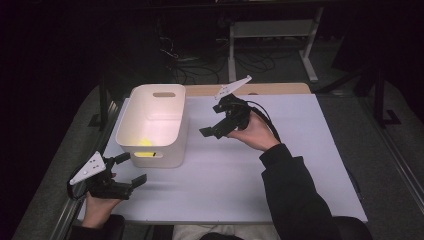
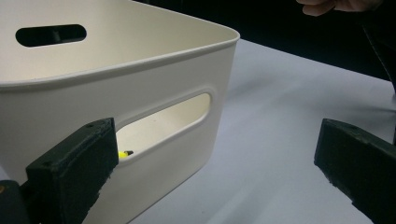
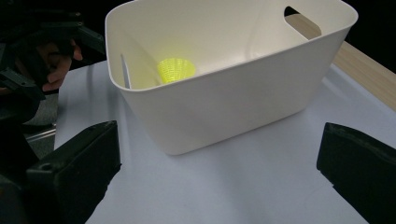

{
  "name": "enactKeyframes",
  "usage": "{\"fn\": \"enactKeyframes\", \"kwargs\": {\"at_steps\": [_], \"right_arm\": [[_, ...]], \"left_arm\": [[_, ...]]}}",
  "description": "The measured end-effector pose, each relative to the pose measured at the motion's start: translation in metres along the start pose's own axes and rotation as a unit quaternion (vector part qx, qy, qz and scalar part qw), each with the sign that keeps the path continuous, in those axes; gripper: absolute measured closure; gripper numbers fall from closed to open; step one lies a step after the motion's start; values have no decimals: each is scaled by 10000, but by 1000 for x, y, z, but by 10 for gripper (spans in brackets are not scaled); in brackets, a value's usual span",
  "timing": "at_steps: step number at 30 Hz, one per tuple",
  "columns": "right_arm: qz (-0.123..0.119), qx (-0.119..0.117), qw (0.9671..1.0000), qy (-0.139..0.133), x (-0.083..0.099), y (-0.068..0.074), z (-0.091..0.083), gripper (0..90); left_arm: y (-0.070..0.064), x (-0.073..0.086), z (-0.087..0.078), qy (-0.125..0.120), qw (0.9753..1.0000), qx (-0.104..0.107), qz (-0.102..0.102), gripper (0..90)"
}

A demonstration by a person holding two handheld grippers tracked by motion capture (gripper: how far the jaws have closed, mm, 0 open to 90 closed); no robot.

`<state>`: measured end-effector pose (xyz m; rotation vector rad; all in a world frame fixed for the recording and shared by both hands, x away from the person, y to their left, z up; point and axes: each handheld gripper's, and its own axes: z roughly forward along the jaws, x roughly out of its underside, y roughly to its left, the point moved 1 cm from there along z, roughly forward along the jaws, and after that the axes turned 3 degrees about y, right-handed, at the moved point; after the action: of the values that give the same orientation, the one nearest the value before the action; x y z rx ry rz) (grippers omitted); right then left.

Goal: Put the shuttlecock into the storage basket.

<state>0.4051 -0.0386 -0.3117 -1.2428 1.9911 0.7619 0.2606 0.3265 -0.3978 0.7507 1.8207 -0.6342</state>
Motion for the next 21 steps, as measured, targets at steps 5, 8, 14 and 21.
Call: {"fn": "enactKeyframes", "kwargs": {"at_steps": [5, 8, 14, 21], "right_arm": [[45, 34, 10000, -80, 7, -1, -6, 0], [61, 58, 9999, -102, 11, -2, -9, 0], [146, 115, 9997, -159, 20, -5, -15, 0], [158, 152, 9995, -235, 27, -6, -23, 0]], "left_arm": [[0, 0, 0, 5, 10000, 2, 7, 0], [0, 0, 0, 8, 10000, -2, 8, 0], [0, 0, 0, 14, 10000, -6, 8, 0], [0, 0, 0, 15, 10000, -9, 7, 0]]}}
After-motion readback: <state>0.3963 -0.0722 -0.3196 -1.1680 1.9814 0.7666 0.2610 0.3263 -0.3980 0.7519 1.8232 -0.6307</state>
